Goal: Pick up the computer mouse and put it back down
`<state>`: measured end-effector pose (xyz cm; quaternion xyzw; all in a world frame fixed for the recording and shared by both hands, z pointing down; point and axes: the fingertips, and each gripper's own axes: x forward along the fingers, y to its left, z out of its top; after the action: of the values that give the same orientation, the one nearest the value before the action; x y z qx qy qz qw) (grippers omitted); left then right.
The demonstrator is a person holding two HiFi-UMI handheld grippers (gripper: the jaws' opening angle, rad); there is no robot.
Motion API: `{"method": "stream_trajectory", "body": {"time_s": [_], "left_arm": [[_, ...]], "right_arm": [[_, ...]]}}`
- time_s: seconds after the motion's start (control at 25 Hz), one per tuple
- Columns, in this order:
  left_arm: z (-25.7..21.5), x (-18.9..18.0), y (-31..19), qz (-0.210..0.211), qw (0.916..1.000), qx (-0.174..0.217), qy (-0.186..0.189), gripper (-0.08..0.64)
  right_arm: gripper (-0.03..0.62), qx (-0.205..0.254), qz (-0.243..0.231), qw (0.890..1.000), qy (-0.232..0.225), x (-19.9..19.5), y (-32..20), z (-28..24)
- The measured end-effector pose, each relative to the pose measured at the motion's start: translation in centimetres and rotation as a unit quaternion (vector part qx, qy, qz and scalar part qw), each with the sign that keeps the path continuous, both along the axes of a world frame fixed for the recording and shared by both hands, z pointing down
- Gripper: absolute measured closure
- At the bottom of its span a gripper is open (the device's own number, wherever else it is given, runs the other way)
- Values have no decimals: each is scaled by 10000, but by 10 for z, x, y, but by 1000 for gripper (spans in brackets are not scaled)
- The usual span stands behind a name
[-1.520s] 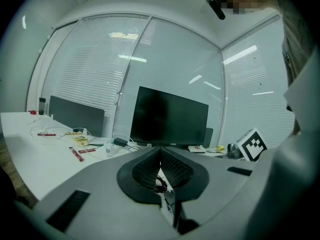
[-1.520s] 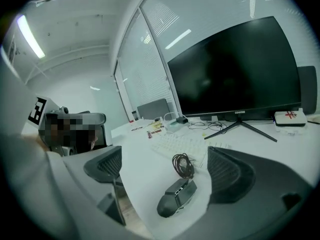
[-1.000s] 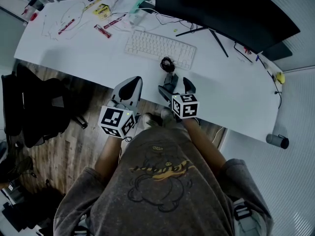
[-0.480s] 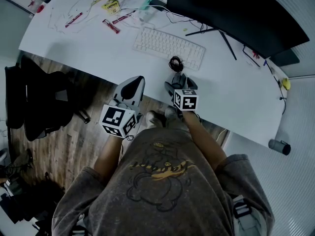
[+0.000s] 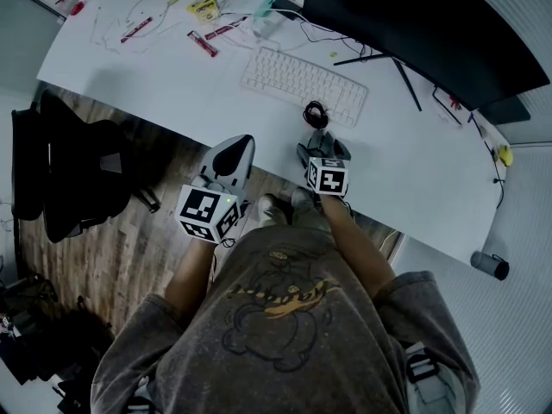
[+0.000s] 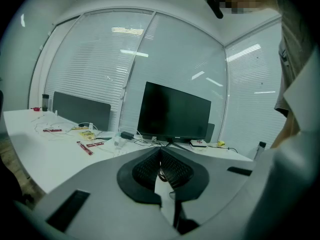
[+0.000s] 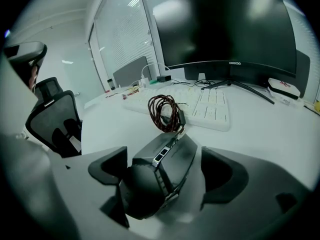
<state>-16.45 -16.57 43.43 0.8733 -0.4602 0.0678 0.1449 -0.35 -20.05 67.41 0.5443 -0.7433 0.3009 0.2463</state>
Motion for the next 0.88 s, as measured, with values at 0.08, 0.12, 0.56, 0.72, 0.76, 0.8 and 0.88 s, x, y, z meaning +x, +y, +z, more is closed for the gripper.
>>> {"method": "stream_trajectory", "body": {"time_s": [0.08,0.12,0.56,0.72,0.76,0.8,0.88], "left_arm": [[1,0,1,10,10000,-9,-4,541],[1,0,1,14,10000,-14,-6,541],[8,-1,2,-62,9999,-134,63,541],[8,-3,3,-110,9998,-148,97,541],[8,-3,3,-113,9998,-148,103,541],[8,-3,3,-116,9998,-151,110,541],[9,-2,2,-119,9997,-161,122,541]], "right_arm": [[144,14,17,10000,62,0,0,0],[144,23,20,9999,97,-1,0,1],[175,26,35,9988,484,0,0,4],[210,-8,7,9984,564,3,1,2],[221,-1,-13,9983,590,3,1,1],[229,9,-33,9981,610,4,1,1],[241,14,-70,9980,635,6,2,1]]}}
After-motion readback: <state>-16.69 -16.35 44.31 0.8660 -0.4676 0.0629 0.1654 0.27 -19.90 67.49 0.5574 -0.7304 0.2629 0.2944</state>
